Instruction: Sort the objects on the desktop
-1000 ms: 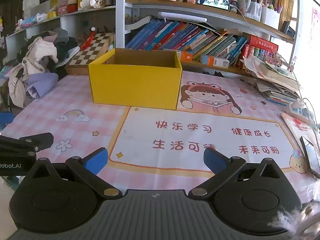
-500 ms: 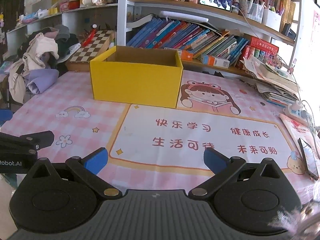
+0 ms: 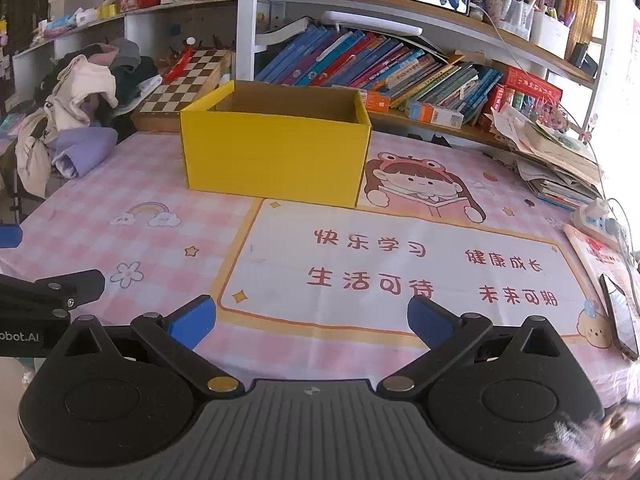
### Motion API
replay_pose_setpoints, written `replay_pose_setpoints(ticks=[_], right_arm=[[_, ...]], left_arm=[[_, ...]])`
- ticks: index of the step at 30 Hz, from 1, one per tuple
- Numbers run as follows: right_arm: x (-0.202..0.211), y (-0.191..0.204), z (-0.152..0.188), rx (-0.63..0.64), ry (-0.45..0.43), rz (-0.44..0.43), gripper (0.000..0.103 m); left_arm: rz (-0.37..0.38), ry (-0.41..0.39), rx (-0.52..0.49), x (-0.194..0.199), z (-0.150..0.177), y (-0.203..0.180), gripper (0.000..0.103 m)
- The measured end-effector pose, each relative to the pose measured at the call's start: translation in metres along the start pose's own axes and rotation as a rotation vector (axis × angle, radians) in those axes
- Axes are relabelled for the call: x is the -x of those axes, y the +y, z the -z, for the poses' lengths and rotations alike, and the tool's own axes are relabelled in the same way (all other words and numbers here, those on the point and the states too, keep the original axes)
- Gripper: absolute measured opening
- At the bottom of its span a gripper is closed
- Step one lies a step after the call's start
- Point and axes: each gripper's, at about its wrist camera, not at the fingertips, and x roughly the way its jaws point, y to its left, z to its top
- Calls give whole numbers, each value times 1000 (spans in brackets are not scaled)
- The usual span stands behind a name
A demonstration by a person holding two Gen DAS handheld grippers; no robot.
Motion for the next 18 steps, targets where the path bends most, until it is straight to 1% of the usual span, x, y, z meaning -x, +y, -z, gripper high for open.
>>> replay_pose_setpoints(ticks=[18], right_arm=[[1,-1,3,-5,11,1,103]], left_arm=[[4,2,-26,3,3,-5,103]])
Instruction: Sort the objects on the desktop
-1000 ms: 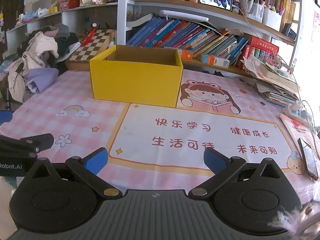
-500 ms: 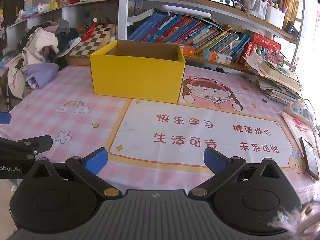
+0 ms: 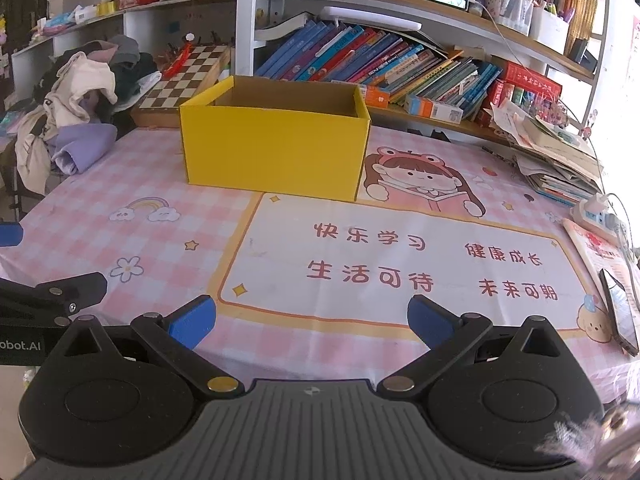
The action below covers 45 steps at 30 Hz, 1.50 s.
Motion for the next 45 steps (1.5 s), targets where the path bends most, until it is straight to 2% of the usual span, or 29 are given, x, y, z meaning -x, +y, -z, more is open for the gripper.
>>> replay_pose_setpoints(ticks=[45], right_arm=[[-3,4,1,3,30,-12,103]], left_arm=[[-4,28,-12,-3,4,0,103]])
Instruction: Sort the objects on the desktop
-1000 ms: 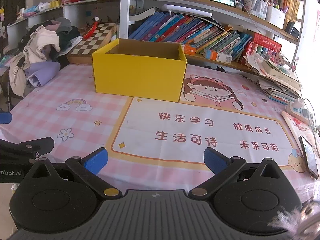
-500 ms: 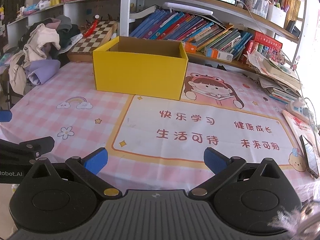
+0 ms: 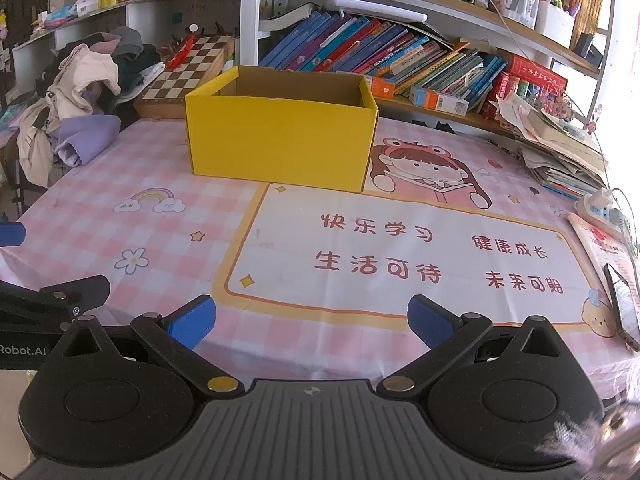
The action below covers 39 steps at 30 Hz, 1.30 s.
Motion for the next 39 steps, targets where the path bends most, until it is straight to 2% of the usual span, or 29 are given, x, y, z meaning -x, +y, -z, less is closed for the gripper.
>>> replay_pose_setpoints(ticks=[39], right_arm=[[1,-5,5,-15,22,-19,103]], left_arm=[[-9,16,2,4,2,-6,103]])
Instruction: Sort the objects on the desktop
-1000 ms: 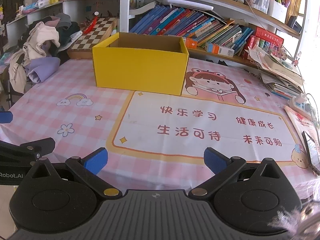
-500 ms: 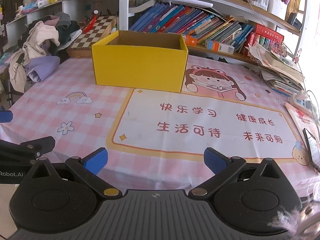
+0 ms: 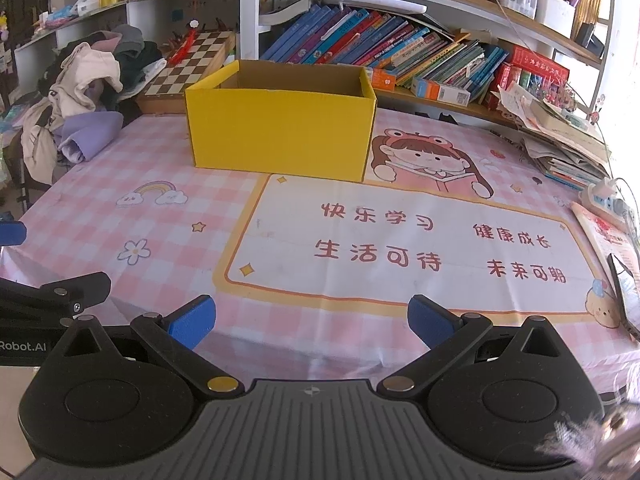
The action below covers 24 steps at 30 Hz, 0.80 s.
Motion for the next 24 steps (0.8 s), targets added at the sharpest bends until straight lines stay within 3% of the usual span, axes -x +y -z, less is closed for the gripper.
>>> replay_pose_setpoints(ticks=[24], right_arm=[[-5,-5,0,-4,16,-2,103]], left_arm=[[34,7,-3,-3,-1,-5,103]])
